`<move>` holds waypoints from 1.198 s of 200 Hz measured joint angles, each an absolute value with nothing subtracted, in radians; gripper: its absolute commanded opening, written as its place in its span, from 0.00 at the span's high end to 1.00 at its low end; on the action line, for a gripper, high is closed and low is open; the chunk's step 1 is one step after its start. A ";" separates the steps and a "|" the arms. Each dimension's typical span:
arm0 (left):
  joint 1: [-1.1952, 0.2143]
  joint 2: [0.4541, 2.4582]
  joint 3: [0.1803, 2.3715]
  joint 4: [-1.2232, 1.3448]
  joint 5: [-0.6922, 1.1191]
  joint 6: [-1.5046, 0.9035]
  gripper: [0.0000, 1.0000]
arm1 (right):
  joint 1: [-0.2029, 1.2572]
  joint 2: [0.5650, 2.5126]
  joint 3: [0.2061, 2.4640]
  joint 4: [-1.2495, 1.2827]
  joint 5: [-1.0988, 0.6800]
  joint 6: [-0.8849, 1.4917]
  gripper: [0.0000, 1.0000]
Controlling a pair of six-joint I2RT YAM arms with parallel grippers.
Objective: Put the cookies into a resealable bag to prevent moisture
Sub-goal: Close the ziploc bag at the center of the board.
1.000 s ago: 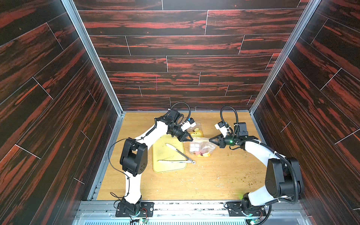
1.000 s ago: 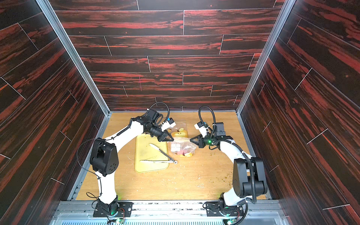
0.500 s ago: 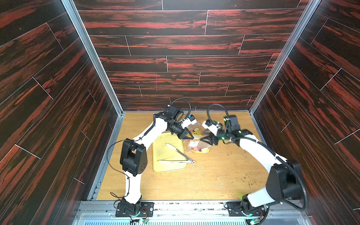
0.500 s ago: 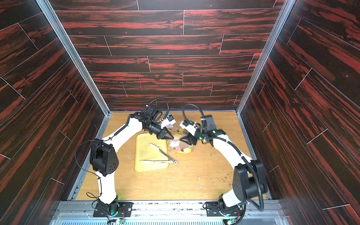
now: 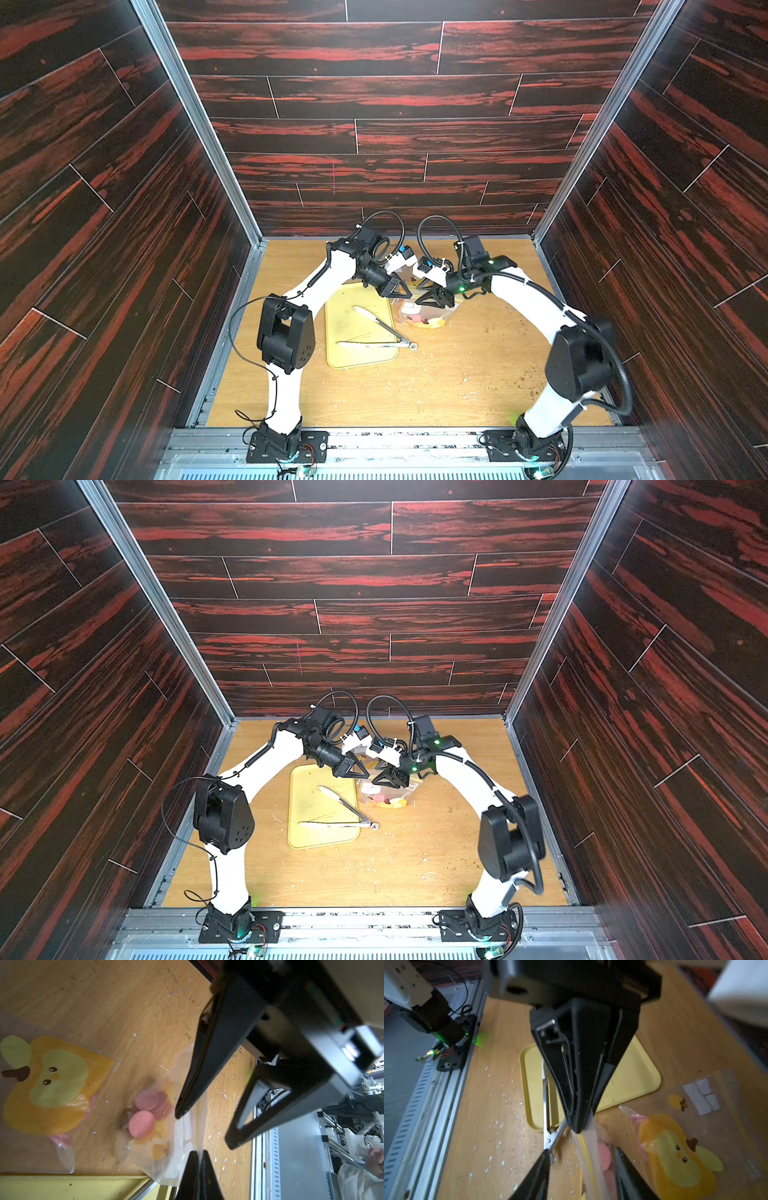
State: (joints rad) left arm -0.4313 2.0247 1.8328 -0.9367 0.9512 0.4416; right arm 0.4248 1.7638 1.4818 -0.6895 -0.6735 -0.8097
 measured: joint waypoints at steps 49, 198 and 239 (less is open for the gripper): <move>-0.430 2.041 1.852 -0.979 0.952 0.463 1.00 | 0.438 1.792 1.521 -0.755 -0.677 -0.833 0.77; -0.424 2.044 1.858 -1.016 0.959 0.475 1.00 | 0.449 1.796 1.525 -0.778 -0.625 -0.845 0.88; -0.421 2.044 1.863 -1.025 0.959 0.477 1.00 | 0.450 1.796 1.517 -0.776 -0.566 -0.826 0.87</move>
State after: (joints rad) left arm -0.4213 2.0438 1.8629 -1.0248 0.9592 0.4774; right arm 0.4500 1.7962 1.5169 -0.7765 -0.5659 -0.8257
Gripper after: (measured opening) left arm 0.047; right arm 0.138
